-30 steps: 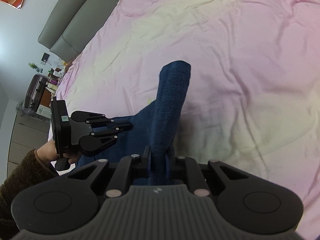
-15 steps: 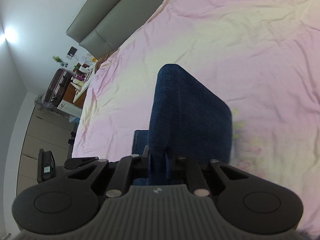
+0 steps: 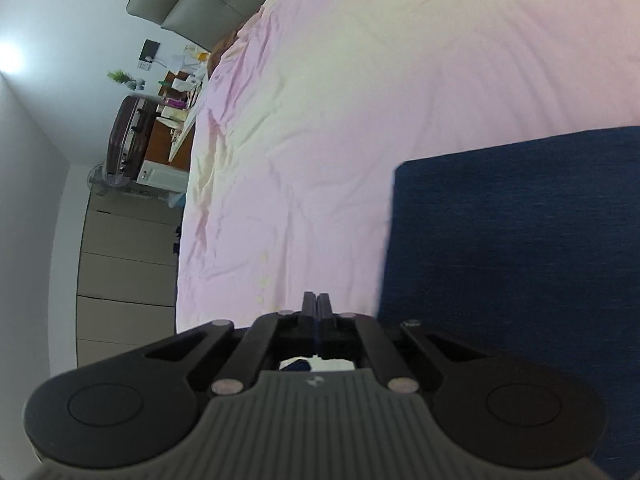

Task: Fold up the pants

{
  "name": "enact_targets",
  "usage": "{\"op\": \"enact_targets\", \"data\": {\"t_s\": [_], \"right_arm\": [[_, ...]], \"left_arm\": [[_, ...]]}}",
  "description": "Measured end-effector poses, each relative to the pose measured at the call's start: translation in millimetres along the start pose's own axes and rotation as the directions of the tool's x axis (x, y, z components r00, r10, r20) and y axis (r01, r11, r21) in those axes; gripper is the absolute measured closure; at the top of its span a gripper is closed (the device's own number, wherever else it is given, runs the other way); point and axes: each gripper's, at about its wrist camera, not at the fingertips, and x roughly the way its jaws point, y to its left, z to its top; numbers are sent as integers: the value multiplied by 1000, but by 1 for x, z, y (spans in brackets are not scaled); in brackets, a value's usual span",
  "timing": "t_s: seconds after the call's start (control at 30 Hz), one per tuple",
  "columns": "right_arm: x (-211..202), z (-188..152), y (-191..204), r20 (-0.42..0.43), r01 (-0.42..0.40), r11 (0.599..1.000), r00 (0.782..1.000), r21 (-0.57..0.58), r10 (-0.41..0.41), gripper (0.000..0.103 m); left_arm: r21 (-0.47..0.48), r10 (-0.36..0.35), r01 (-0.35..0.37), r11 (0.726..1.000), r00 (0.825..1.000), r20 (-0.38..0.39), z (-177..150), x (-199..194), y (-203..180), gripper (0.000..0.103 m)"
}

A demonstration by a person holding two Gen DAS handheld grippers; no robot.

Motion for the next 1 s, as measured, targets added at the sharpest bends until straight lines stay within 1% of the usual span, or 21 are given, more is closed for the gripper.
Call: {"op": "enact_targets", "data": {"t_s": [0.03, 0.1, 0.13, 0.17, 0.2, 0.23, 0.3, 0.4, 0.43, 0.47, 0.5, 0.57, 0.63, 0.67, 0.7, 0.73, 0.77, 0.8, 0.87, 0.93, 1.0], "right_arm": [[11, -2, 9, -1, 34, 998, 999, -45, -34, 103], [24, -3, 17, -4, 59, 995, 998, -84, -59, 103], [26, -3, 20, 5, 79, 991, 997, -109, -79, 103], [22, -5, 21, 20, 103, 984, 995, -147, -101, 103], [19, -6, 23, 38, 134, 974, 991, -181, -130, 103], [15, -8, 24, 53, 159, 965, 987, -207, -152, 103], [2, -10, 18, 76, 190, 952, 981, -239, -176, 103], [-21, -18, 7, 126, 238, 929, 969, -283, -210, 101], [-30, -23, 2, 143, 255, 921, 965, -294, -222, 98], [-39, -30, -5, 162, 267, 916, 960, -300, -227, 95], [-48, -36, -12, 180, 276, 914, 956, -296, -231, 93], [-72, -54, -33, 211, 294, 914, 947, -280, -240, 85], [-92, -70, -51, 246, 318, 908, 935, -272, -254, 84], [-102, -79, -59, 265, 334, 903, 927, -269, -264, 83], [-111, -88, -68, 285, 351, 898, 918, -265, -275, 83], [-118, -96, -76, 305, 370, 892, 908, -260, -287, 81], [-127, -107, -86, 330, 396, 883, 893, -254, -305, 79], [-134, -115, -94, 352, 423, 871, 878, -249, -325, 78], [-143, -131, -111, 375, 469, 849, 853, -243, -364, 78], [-148, -142, -126, 368, 489, 839, 845, -238, -387, 78], [-151, -148, -137, 352, 482, 849, 850, -216, -392, 78]], "left_arm": [[-11, 1, -1, 1000, 1000, 1, -1, -7, 4, 93], [-42, -17, 18, 999, 1000, 12, -2, -8, 8, 93], [-59, -37, 38, 998, 999, 20, -3, -8, 9, 88], [-78, -59, 62, 995, 998, 33, -4, -9, 10, 78], [-96, -75, 79, 992, 996, 47, -5, -10, 10, 72], [-116, -90, 97, 989, 994, 63, -7, -7, 10, 65], [-155, -125, 136, 979, 989, 79, -7, -7, 5, 62], [-239, -178, 195, 951, 980, 92, -10, -1, 2, 45], [-255, -181, 198, 946, 980, 88, -11, 2, -1, 37], [-275, -179, 194, 942, 981, 77, -13, 7, -4, 33], [-294, -181, 193, 936, 981, 65, -16, 14, -6, 32], [-345, -188, 189, 920, 982, 36, -22, 33, -8, 30], [-387, -184, 180, 904, 983, 26, -29, 43, -10, 30], [-413, -200, 191, 890, 980, 20, -34, 48, -10, 31], [-452, -223, 209, 867, 975, 23, -38, 50, -10, 33], [-479, -237, 223, 849, 971, 33, -42, 51, -11, 44], [-494, -246, 238, 836, 968, 49, -45, 50, -13, 59], [-500, -233, 233, 834, 970, 64, -47, 46, -16, 61], [-469, -170, 192, 862, 981, 90, -45, 38, -29, 78], [-385, -106, 138, 912, 989, 102, -33, 26, -48, 83], [-281, -72, 114, 953, 985, 154, -18, 5, -69, 84]]}}
